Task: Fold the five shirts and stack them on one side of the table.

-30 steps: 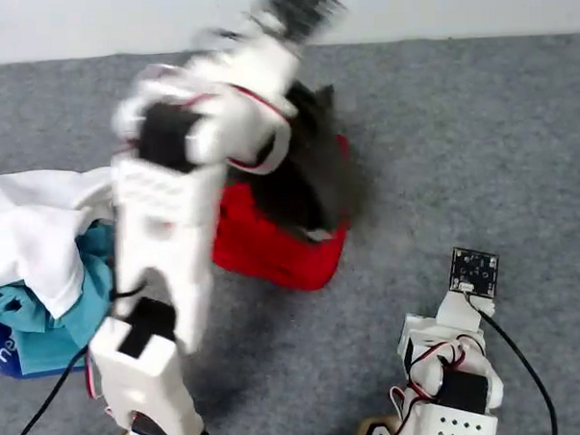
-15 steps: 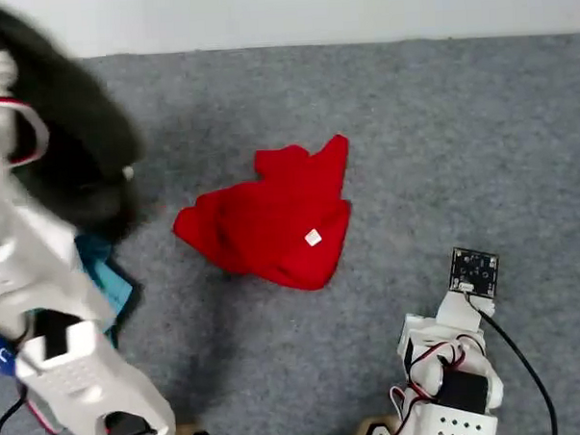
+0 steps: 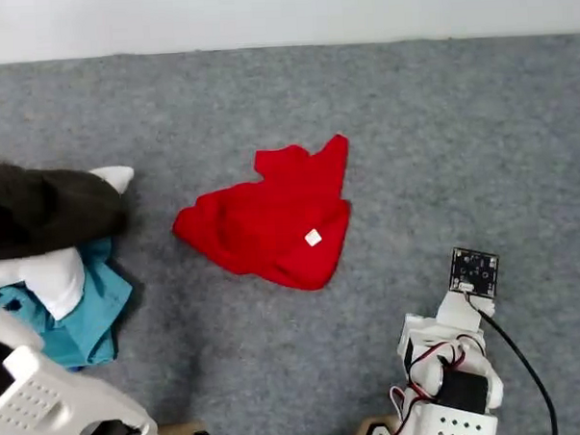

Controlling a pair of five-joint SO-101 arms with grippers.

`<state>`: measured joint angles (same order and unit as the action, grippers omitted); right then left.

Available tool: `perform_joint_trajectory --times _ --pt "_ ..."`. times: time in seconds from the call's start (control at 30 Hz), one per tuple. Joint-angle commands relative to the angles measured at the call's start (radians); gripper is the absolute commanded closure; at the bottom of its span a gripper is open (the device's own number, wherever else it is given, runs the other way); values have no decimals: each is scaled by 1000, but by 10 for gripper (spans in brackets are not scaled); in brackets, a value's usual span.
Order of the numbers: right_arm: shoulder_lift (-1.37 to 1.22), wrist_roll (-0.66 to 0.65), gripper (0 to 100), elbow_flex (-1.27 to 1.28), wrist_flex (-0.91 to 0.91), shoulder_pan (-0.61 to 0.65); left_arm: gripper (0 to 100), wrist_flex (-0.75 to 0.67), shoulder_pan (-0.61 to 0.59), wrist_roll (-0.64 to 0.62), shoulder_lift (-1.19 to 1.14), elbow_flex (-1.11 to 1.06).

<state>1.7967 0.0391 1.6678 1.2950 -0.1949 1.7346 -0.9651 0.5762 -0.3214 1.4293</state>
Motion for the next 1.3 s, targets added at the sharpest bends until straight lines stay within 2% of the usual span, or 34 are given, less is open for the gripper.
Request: perform_joint_trajectory --times 0.0,0.23,0.4,0.57,1.07,1.27 --pt "1 -8 989 17 2 -5 757 21 -61 15 18 -54" --pt "1 -8 989 17 2 -5 757 21 -72 9 26 -156" --pt "1 -8 989 17 2 -5 757 21 -71 -77 28 -170" --pt "1 -8 989 17 2 -5 758 23 -60 -87 101 -231" --pt "1 -8 989 17 2 -5 776 20 41 -91 810 -1052" --pt "1 -8 989 17 2 -5 824 18 41 -181 1051 -1293"
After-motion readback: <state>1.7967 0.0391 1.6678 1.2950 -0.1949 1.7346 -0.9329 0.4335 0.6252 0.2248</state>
